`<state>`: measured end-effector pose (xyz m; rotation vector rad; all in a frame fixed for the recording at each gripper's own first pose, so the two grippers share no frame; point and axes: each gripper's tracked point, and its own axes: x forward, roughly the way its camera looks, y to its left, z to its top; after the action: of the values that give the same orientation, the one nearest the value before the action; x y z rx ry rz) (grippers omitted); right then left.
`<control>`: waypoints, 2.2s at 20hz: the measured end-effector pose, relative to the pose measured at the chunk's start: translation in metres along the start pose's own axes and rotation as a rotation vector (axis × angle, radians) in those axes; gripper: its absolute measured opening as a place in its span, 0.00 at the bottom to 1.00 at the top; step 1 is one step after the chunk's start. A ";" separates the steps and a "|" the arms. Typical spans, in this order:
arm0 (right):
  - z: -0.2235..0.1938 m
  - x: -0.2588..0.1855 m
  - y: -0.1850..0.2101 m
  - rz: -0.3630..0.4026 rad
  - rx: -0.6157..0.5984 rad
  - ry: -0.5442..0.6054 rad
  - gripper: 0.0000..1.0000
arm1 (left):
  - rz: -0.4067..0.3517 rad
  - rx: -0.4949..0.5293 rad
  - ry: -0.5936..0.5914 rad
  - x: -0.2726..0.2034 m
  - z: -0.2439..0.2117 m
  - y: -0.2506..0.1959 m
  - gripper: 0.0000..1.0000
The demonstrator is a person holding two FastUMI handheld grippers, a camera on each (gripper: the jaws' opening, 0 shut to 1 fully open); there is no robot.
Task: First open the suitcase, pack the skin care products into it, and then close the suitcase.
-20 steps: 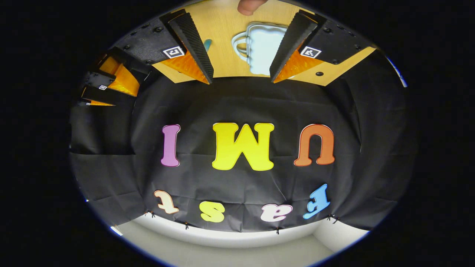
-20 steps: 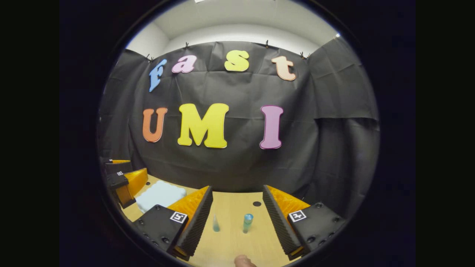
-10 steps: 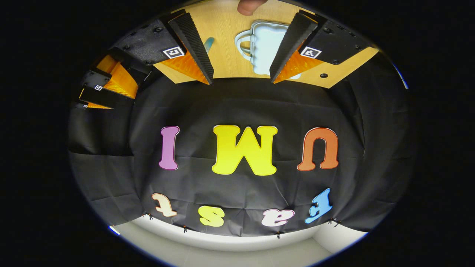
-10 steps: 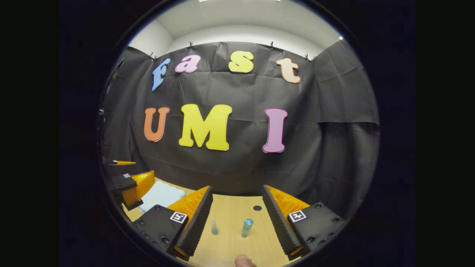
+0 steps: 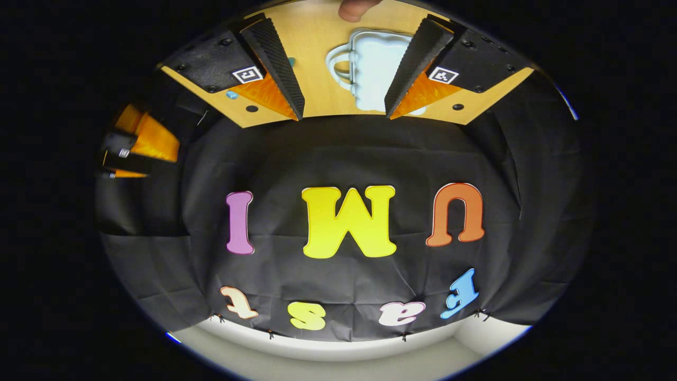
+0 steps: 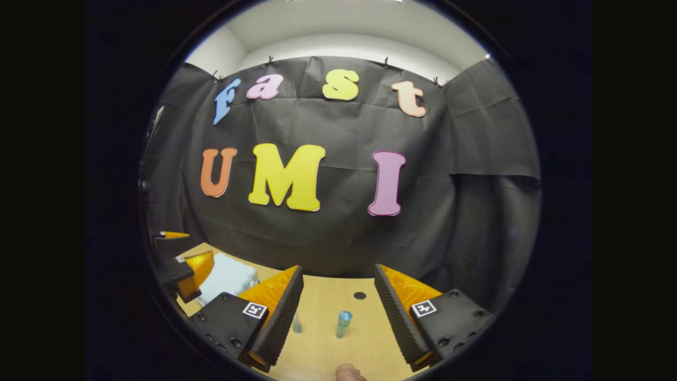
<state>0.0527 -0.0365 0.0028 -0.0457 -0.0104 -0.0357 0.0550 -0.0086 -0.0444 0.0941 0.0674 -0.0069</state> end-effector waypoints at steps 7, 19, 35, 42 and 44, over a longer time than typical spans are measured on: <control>-0.017 0.018 -0.060 -0.089 -0.048 0.036 0.80 | 0.060 0.381 0.096 0.039 -0.087 0.010 0.99; -0.081 0.061 -0.112 -0.052 -0.021 0.156 0.80 | 0.058 1.017 0.244 0.099 -0.189 -0.005 0.98; -0.127 0.074 -0.130 0.009 -0.013 0.233 0.80 | 0.066 1.264 0.335 0.138 -0.210 -0.002 0.12; -0.095 0.064 -0.123 -0.046 -0.065 0.173 0.80 | 0.065 1.067 0.274 0.135 -0.182 0.008 0.03; -0.076 0.061 -0.114 -0.059 -0.067 0.151 0.80 | 0.042 0.996 0.245 0.129 -0.168 0.007 0.03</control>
<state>0.1101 -0.1559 -0.0674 -0.1100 0.1404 -0.0981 0.1727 0.0132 -0.2191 1.0930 0.3038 0.0134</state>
